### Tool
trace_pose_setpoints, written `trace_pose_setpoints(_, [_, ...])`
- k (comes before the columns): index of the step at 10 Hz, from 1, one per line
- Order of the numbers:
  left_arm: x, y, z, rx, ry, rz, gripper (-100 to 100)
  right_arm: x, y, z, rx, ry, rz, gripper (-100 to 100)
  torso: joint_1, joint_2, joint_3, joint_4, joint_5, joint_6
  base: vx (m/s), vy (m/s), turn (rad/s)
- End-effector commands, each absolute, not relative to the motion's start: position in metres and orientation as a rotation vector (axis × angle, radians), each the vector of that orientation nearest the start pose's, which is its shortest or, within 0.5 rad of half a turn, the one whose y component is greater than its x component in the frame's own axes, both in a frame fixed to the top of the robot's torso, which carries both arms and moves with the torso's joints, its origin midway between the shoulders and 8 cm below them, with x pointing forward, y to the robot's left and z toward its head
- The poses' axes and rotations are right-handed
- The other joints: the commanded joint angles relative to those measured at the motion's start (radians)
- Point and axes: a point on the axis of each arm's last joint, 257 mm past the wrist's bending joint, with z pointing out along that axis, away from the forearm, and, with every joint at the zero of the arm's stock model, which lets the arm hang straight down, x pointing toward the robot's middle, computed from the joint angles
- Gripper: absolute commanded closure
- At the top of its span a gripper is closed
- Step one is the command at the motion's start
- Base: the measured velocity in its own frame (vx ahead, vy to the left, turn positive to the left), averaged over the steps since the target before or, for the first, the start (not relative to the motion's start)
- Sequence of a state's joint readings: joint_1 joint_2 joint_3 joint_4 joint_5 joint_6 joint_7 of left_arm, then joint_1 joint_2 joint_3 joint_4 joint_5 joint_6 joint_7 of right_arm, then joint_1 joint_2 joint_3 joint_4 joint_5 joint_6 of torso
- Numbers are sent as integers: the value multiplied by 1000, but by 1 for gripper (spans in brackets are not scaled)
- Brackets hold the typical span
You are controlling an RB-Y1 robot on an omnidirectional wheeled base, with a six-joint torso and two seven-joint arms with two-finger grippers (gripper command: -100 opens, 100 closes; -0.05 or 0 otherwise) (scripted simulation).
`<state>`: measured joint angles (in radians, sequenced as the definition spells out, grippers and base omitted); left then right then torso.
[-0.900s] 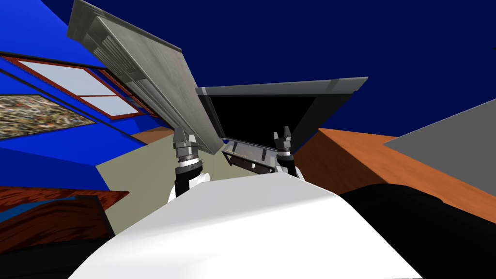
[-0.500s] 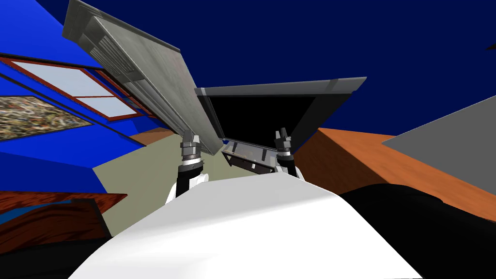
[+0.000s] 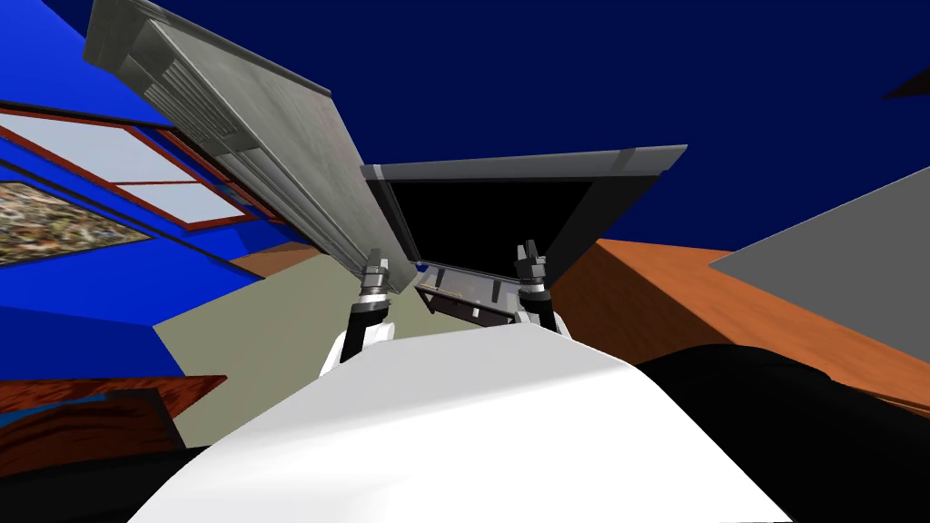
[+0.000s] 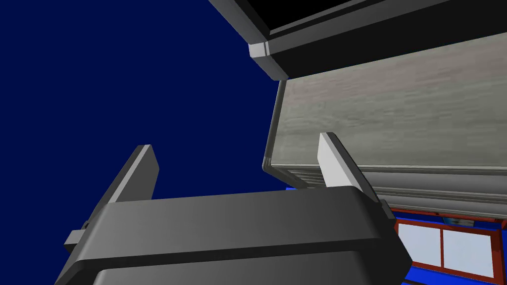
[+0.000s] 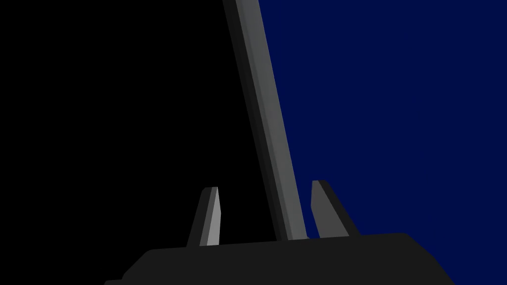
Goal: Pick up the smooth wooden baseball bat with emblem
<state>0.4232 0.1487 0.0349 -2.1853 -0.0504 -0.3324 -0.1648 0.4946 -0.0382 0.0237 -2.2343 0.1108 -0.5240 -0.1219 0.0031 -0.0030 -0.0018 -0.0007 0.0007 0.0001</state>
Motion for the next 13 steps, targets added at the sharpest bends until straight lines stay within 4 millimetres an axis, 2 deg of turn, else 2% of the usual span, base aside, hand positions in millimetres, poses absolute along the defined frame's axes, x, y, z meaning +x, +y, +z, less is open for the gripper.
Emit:
trace_pose_setpoints(1, [407,282,-48,-624,977,-1041,-100,353,-254,8,626,696,1371,0,0,0,0,0,0,0,45,58,-85])
trace_pose_setpoints(5, [441,282,-112,-748,1119,-1032,-100,353,-254,8,626,696,1371,0,1,-1,-1,0,0,0,47,57,-80])
trace_pose_setpoints(6, [441,283,-115,-752,1123,-1029,-100,353,-254,8,626,696,1371,0,1,-1,-1,0,0,0,30,44,-22])
trace_pose_setpoints(8, [456,281,-147,-818,1191,-1024,-100,353,-254,8,626,696,1371,0,-1,1,0,0,0,0,30,46,-74])
trace_pose_setpoints(9, [456,282,-154,-830,1203,-1017,-100,353,-254,8,626,696,1371,0,0,0,0,0,0,0,28,45,-36])
trace_pose_setpoints(10, [463,281,-170,-864,1237,-1014,-100,353,-254,8,626,696,1371,0,0,1,0,0,0,0,34,39,-57])
trace_pose_setpoints(11, [463,282,-175,-871,1244,-1009,-100,353,-254,8,626,696,1371,0,-1,0,0,0,0,0,29,32,-29])
trace_pose_setpoints(12, [469,281,-196,-915,1286,-1000,-100,353,-254,8,626,696,1371,0,-1,1,0,0,0,0,26,36,-57])
trace_pose_setpoints(13, [475,278,-209,-944,1314,-1000,-100,353,-254,8,626,696,1371,0,-1,1,0,0,0,0,33,71,-104])
